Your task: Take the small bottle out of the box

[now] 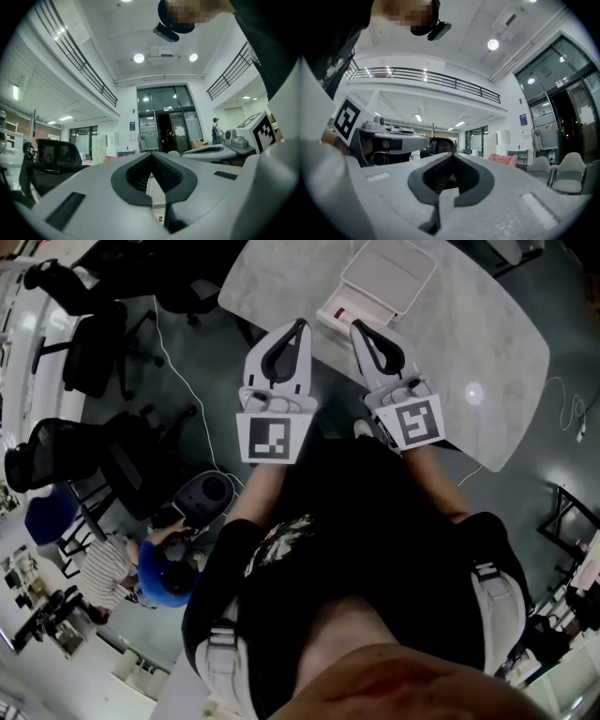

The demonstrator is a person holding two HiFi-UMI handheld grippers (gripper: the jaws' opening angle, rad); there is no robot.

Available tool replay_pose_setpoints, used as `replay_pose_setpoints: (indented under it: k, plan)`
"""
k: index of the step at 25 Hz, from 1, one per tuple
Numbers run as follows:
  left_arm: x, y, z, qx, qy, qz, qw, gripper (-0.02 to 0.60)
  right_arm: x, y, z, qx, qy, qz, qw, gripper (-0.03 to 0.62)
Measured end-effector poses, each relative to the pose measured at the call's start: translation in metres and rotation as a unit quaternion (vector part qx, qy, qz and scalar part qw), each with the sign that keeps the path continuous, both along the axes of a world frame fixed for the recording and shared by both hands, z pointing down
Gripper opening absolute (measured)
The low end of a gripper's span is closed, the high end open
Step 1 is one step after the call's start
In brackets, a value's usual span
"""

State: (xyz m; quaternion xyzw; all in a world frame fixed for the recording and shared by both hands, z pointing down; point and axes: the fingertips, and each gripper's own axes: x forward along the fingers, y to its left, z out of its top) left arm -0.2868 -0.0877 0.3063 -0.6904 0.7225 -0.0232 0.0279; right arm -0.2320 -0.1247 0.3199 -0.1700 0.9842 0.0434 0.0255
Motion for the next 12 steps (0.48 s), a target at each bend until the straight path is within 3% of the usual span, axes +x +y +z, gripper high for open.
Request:
replay_pose_setpoints:
  k: [7,12]
  plan:
    - [-0.008,-0.030,0.008,0.001,0.005,0.098,0.9951,0.014,0.000,-0.017,-0.002,0.016,0.009,0.082,0.996,-0.005]
    - [0.002,-0.046,0.016,0.007,-0.006,0.164,0.9864,0.014,0.031,-0.029,0.000,0.021,-0.010,0.177,0.984,-0.005]
